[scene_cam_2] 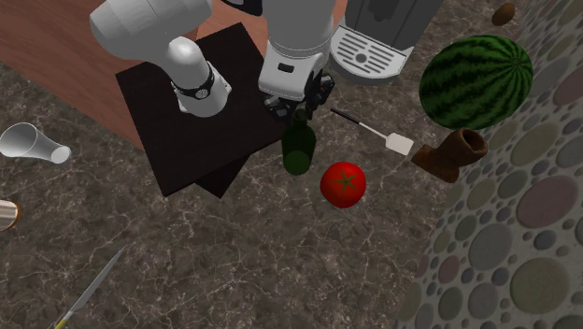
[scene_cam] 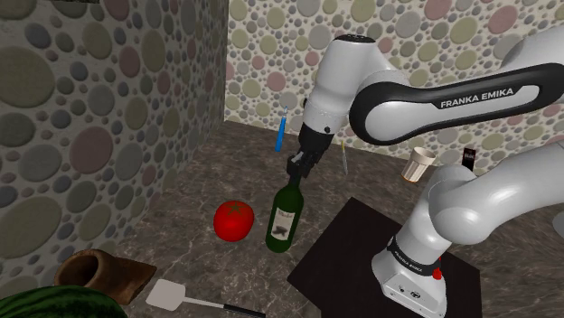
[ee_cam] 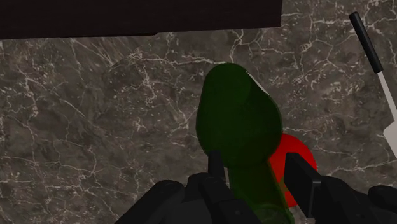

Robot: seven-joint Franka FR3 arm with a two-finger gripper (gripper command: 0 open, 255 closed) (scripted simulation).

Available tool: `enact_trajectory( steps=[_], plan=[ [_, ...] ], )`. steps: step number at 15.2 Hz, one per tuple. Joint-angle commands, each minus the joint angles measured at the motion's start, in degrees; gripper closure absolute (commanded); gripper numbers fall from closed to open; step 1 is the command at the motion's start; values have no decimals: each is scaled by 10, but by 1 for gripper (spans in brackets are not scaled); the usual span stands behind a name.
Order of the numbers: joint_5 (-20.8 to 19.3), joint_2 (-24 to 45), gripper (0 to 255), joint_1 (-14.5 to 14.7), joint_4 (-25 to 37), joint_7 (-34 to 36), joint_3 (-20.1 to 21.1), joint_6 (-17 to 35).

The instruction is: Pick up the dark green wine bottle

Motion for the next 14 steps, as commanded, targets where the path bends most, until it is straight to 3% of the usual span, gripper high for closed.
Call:
enact_trajectory(
  steps=[1,14],
  plan=[
    [0,1,255,0,-1,0,0,0],
    [-9,-23,255,-3,68,-5,-17,-92]
  ],
)
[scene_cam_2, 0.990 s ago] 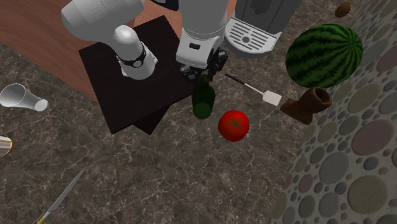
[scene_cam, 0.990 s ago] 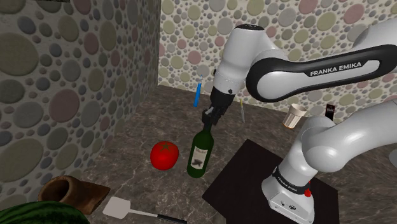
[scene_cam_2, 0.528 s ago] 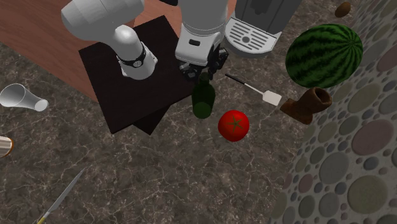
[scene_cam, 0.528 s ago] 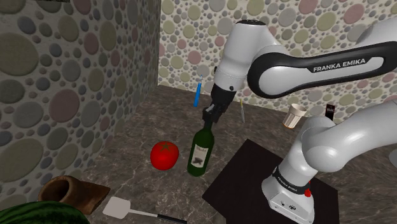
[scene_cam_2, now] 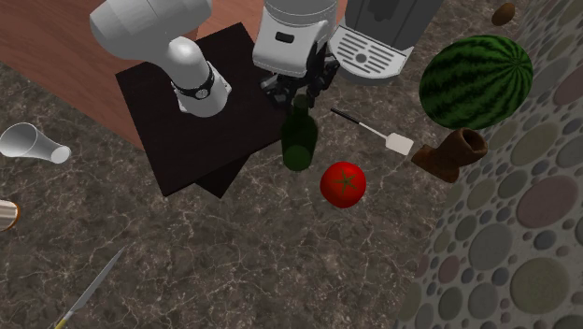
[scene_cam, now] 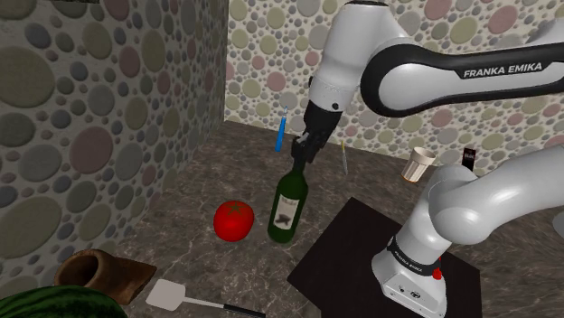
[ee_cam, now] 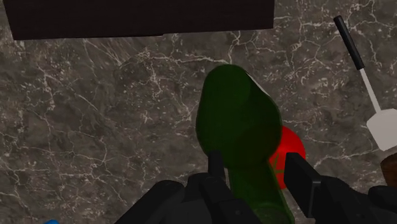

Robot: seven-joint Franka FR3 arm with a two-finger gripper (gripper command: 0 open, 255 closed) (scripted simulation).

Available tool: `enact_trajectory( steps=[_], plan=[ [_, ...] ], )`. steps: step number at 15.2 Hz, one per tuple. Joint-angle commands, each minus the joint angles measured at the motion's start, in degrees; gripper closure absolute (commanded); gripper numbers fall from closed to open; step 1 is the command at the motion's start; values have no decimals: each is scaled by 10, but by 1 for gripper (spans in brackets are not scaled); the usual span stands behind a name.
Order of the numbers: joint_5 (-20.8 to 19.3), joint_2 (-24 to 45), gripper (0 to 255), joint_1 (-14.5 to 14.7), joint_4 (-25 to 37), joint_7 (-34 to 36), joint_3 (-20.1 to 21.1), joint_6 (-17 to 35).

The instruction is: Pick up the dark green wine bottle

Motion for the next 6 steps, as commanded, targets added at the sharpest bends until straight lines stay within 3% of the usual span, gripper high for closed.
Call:
enact_trajectory(
  steps=[1,6],
  plan=[
    [-2,-2,255,-1,15,-1,-3,-17],
    [-5,-4,255,-2,38,-2,-7,-42]
  ],
)
